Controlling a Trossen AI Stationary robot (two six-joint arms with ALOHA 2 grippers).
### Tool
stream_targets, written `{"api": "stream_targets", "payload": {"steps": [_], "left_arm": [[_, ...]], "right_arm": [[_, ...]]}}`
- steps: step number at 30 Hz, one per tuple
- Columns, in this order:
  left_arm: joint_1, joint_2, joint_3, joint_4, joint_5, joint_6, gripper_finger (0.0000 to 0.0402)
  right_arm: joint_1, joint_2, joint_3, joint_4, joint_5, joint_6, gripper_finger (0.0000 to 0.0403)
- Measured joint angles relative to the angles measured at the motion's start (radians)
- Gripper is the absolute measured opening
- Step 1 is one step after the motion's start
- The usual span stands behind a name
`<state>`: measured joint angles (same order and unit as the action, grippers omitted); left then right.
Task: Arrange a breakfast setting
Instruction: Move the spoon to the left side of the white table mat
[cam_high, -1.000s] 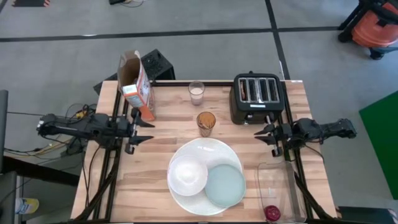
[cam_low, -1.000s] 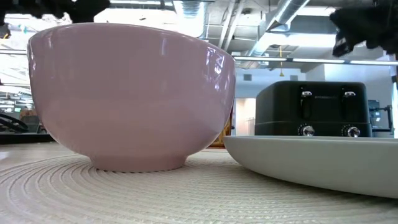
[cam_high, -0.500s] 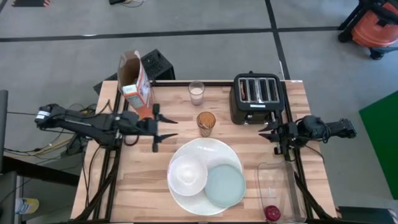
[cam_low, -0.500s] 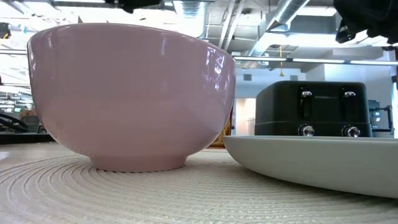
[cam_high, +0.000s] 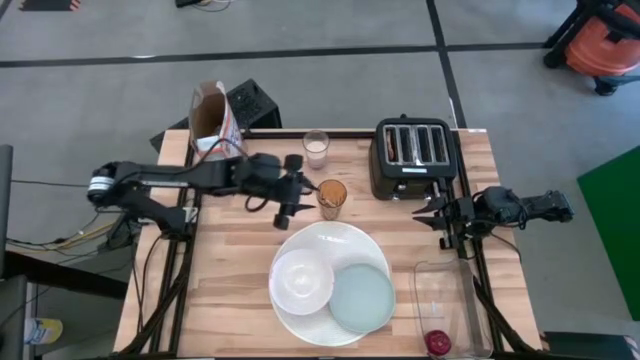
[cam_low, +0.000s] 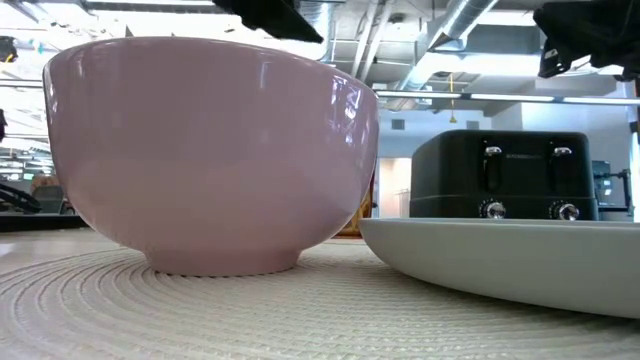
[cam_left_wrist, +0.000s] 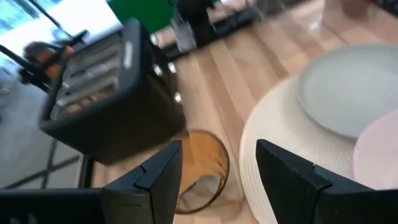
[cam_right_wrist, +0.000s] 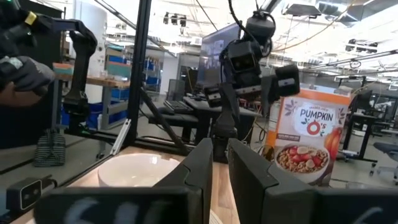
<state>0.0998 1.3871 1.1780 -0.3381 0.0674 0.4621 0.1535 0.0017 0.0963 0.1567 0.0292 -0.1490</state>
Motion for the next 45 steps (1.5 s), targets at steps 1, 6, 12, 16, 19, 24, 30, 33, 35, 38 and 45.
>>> {"api": "stream_targets", "payload": {"steps": [1,6,12,16,19,24,30,33,35,38,45], "left_arm": [[0.009,0.016,0.017,-0.023,0.013,0.007,0.0192],[0.045,0.073,0.076,-0.082,0.076,0.069,0.0192],[0.084,0.090,0.117,-0.160,0.120,0.134,0.0192],[0.109,0.090,0.118,-0.157,0.154,0.170,0.0192],[0.125,0.111,0.118,-0.154,0.165,0.177,0.0192],[0.140,0.174,0.123,-0.160,0.204,0.197,0.0192],[0.140,0.223,0.141,-0.160,0.183,0.224,0.0192],[0.144,0.232,0.142,-0.167,0.189,0.234,0.0192],[0.145,0.236,0.142,-0.180,0.186,0.234,0.0192],[0.145,0.236,0.142,-0.176,0.190,0.240,0.0192],[0.144,0.235,0.142,-0.172,0.189,0.261,0.0145]], "right_arm": [[0.000,0.000,0.000,-0.003,0.000,0.001,0.0075],[0.000,0.000,0.000,-0.032,0.000,0.002,0.0075],[0.000,0.000,0.001,-0.075,0.000,0.043,0.0075],[0.000,0.000,0.002,-0.078,0.000,0.055,0.0075],[0.000,0.000,0.002,-0.077,0.000,0.055,0.0075],[0.000,0.000,0.002,-0.078,0.000,0.055,0.0075],[0.000,0.000,0.002,-0.078,0.000,0.055,0.0075],[0.000,0.000,0.002,-0.079,0.000,0.055,0.0075],[0.000,0.000,0.002,-0.086,0.000,0.055,0.0075],[0.000,0.000,0.002,-0.096,0.000,0.055,0.0075],[0.000,0.000,0.002,-0.098,0.000,0.055,0.0075]]}}
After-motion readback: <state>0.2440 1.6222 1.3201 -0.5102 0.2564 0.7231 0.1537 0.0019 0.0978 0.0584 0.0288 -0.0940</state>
